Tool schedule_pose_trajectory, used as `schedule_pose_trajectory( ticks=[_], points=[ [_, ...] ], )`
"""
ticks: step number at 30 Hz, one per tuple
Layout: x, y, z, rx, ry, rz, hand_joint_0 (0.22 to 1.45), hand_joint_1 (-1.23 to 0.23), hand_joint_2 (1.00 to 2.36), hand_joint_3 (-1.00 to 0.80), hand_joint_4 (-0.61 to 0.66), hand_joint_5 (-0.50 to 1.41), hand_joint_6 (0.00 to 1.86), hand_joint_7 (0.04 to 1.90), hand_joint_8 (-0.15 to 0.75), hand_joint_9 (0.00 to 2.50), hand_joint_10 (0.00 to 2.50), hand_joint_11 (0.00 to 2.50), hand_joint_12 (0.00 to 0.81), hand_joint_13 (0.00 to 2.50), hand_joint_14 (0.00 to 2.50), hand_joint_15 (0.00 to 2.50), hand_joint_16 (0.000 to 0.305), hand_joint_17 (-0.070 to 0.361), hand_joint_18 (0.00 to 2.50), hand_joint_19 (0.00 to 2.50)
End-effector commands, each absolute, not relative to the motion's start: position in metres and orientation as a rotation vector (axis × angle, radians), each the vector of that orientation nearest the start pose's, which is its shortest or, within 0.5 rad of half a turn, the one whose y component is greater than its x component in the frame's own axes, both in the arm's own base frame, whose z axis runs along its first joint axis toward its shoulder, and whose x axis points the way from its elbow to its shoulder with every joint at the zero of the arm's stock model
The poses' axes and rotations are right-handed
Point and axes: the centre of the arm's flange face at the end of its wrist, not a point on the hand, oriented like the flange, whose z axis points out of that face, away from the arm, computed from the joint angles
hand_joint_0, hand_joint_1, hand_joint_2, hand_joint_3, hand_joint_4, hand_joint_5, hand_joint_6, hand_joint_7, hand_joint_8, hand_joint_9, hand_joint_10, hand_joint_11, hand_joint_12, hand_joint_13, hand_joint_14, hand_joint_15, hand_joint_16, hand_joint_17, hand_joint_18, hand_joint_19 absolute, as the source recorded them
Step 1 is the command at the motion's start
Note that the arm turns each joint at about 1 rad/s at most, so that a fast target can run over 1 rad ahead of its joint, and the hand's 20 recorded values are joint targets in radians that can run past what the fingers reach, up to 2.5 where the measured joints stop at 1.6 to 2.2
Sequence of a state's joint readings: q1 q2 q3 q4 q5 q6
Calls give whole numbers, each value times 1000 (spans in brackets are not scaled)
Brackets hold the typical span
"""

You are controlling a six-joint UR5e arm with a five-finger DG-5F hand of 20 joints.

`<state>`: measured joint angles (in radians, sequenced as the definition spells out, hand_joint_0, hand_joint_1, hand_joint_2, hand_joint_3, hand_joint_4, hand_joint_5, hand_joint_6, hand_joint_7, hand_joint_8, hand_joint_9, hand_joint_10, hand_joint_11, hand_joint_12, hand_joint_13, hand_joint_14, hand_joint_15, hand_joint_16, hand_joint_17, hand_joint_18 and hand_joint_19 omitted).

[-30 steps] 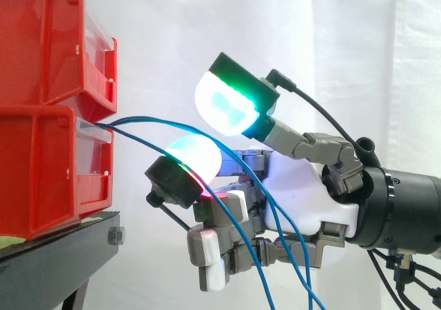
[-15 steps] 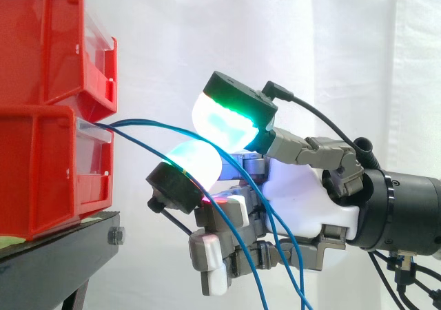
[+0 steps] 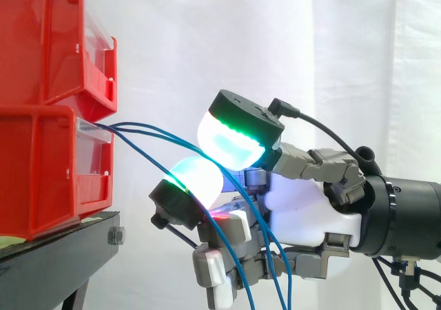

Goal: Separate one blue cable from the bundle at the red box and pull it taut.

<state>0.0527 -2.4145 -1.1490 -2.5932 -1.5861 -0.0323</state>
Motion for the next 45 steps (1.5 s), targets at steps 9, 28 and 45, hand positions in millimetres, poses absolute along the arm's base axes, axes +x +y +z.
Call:
schedule_pose_trajectory(
  ticks=[9,28,45],
  points=[
    [793,-92,199,1058,1172,1292,710,-846,1000,-500,118,-206,905,1062,292,955,28,1094,324,920,24,675,41,93,816,574],
    [793,-92,200,1058,1170,1293,449,-482,1000,-500,161,-189,895,972,339,1055,24,1070,364,995,24,666,51,115,925,579],
    [794,-93,200,1055,1166,1293,477,-565,1000,-500,211,-237,900,949,322,944,16,1331,383,1077,25,1157,51,116,956,754]
  ],
)
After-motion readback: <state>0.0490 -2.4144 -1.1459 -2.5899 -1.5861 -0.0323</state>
